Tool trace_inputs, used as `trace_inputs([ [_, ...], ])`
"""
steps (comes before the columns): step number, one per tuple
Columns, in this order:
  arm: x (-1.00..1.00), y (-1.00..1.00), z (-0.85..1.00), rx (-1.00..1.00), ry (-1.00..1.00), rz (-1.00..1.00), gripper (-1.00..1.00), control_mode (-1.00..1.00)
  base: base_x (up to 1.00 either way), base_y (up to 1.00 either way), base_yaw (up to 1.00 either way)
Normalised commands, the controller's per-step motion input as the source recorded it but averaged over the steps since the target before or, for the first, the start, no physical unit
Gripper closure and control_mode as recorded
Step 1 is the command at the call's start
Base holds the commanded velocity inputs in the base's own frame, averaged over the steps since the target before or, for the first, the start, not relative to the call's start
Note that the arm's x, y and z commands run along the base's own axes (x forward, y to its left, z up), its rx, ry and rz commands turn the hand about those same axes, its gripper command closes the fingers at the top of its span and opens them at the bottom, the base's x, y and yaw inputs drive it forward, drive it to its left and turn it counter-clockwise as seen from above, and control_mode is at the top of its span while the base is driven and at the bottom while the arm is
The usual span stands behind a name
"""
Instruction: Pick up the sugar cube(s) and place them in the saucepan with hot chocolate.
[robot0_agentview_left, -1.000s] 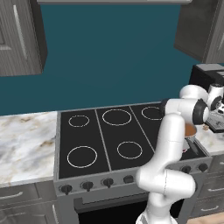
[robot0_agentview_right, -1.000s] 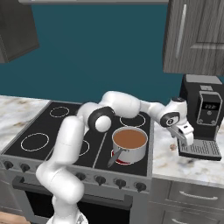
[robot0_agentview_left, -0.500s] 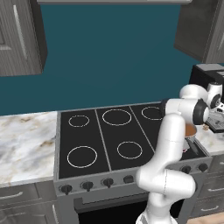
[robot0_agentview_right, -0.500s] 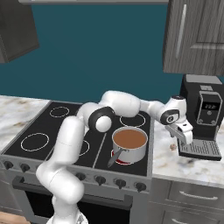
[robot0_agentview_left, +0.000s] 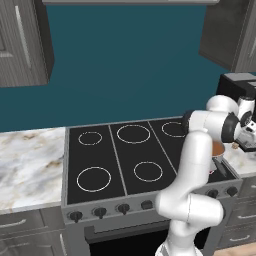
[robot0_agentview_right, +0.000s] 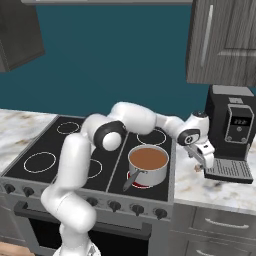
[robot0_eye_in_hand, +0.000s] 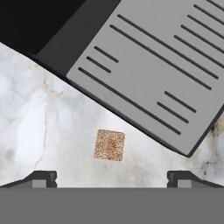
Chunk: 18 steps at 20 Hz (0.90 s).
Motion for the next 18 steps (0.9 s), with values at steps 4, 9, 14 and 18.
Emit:
trace_inputs([
  [4, -0.02, 0.07, -0.08, 0.00, -0.06, -0.02, -1.00, -1.00, 0.00, 0.00, 0.00],
  [9, 0.00, 0.00, -0.01, 0.00, -0.03, -0.05, -1.00, -1.00, 0.00, 0.00, 0.00],
  [14, 0.00, 0.00, -0.08, 0.00, -0.04, -0.08, -1.00, -1.00, 0.00, 0.00, 0.00],
  [18, 0.08, 0.00, -0.04, 0.00, -0.03, -0.10, -1.00, -1.00, 0.00, 0.00, 0.00],
])
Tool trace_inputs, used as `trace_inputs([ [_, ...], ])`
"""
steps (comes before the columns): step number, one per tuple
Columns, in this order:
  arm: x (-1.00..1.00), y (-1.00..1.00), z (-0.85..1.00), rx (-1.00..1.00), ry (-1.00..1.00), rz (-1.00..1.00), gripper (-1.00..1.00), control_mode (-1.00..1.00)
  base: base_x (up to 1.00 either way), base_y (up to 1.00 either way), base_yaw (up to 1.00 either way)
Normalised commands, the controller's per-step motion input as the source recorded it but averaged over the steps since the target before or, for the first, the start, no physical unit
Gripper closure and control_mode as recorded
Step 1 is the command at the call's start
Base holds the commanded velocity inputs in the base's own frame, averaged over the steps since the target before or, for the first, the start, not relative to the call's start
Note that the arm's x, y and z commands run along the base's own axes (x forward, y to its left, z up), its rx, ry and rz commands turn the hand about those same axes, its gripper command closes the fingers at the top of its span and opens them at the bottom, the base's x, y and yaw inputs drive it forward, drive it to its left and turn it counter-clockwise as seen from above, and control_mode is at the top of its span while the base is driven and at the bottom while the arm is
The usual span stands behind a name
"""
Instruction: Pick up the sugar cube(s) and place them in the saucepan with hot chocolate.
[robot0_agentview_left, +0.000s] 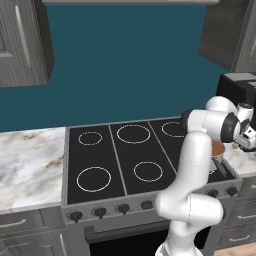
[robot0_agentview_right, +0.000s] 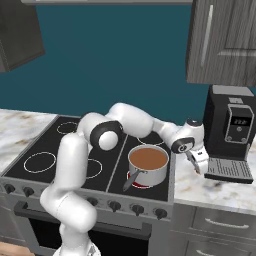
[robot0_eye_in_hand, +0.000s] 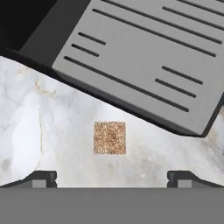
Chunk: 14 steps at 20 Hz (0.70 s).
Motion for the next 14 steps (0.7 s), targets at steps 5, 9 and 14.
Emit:
trace_inputs([
  [5, 0.13, -0.01, 0.00, 0.00, 0.00, -0.09, -1.00, -1.00, 0.00, 0.00, 0.00],
  [9, 0.06, -0.19, 0.00, 0.00, 0.00, -0.05, -1.00, -1.00, 0.00, 0.00, 0.00],
  [14, 0.00, -0.18, 0.00, 0.01, 0.00, -0.01, -1.00, -1.00, 0.00, 0.00, 0.00],
])
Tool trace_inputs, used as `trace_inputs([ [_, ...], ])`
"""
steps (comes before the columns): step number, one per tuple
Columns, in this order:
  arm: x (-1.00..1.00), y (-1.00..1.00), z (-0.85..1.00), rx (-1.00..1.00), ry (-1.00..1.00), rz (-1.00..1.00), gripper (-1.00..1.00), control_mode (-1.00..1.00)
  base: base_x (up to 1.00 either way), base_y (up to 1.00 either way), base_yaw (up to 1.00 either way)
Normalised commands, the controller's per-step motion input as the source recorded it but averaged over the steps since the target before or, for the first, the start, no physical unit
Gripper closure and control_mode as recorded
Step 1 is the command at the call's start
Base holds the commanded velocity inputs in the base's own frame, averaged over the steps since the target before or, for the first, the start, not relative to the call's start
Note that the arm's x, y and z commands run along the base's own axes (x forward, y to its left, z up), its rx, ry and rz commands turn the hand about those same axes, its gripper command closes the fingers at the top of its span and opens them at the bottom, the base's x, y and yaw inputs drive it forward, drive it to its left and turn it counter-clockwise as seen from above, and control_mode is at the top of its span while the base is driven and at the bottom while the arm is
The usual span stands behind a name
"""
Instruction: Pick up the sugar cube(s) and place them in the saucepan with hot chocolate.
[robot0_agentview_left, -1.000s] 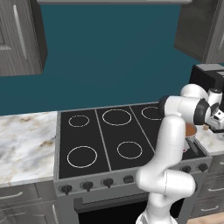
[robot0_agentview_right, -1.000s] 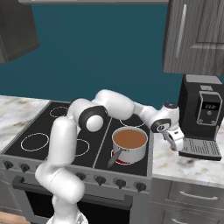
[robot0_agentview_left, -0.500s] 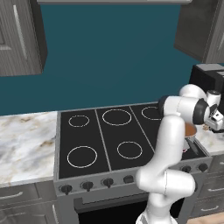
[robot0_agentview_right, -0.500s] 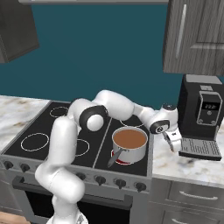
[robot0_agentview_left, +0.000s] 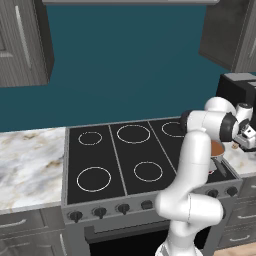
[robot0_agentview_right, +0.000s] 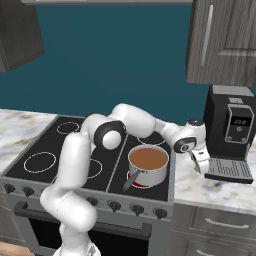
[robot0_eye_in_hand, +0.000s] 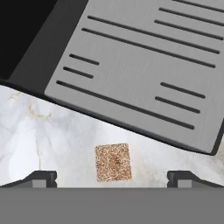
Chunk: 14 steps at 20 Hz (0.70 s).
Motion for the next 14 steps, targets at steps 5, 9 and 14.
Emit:
trace_inputs([
  [5, 0.00, -0.11, -0.03, 0.03, 0.00, 0.00, -1.00, -1.00, 0.00, 0.00, 0.00],
  [9, 0.00, 0.00, -0.19, 0.01, 0.00, 0.00, -1.00, -1.00, 0.00, 0.00, 0.00],
  [14, 0.00, 0.00, -0.24, 0.01, 0.00, 0.00, -1.00, -1.00, 0.00, 0.00, 0.00],
])
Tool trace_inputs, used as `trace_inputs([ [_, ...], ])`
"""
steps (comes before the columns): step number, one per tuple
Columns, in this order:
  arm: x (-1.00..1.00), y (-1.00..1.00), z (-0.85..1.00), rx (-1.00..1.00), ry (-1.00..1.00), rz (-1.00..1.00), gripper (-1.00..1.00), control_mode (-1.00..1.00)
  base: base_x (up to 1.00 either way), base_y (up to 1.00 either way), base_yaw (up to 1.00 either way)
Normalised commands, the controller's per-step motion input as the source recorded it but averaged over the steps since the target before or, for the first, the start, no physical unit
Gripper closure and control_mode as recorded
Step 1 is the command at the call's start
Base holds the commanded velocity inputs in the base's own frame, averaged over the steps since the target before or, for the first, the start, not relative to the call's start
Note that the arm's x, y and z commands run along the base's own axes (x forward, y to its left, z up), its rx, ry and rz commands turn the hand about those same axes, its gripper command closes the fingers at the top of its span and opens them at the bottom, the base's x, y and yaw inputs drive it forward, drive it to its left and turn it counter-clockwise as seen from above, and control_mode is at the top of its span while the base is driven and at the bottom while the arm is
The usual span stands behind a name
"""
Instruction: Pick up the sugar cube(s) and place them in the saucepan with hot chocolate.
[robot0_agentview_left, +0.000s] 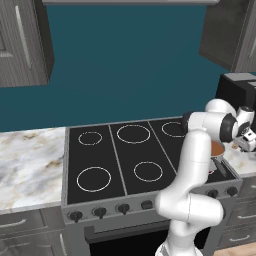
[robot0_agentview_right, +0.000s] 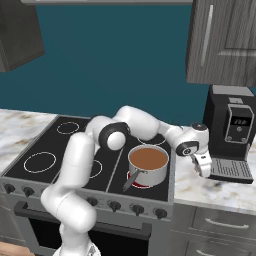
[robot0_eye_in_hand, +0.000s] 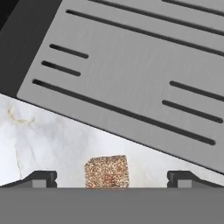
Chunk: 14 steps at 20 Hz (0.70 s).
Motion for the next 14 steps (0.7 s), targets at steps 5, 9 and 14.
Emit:
trace_inputs([
  [5, 0.00, 0.00, -0.14, 0.00, 0.00, 0.00, -1.00, -1.00, 0.00, 0.00, 0.00],
  [9, 0.00, 0.00, -0.01, 0.00, 0.00, 0.00, -1.00, -1.00, 0.00, 0.00, 0.00],
  [14, 0.00, 0.00, 0.00, 0.00, 0.00, 0.00, 1.00, -1.00, 0.00, 0.00, 0.00],
])
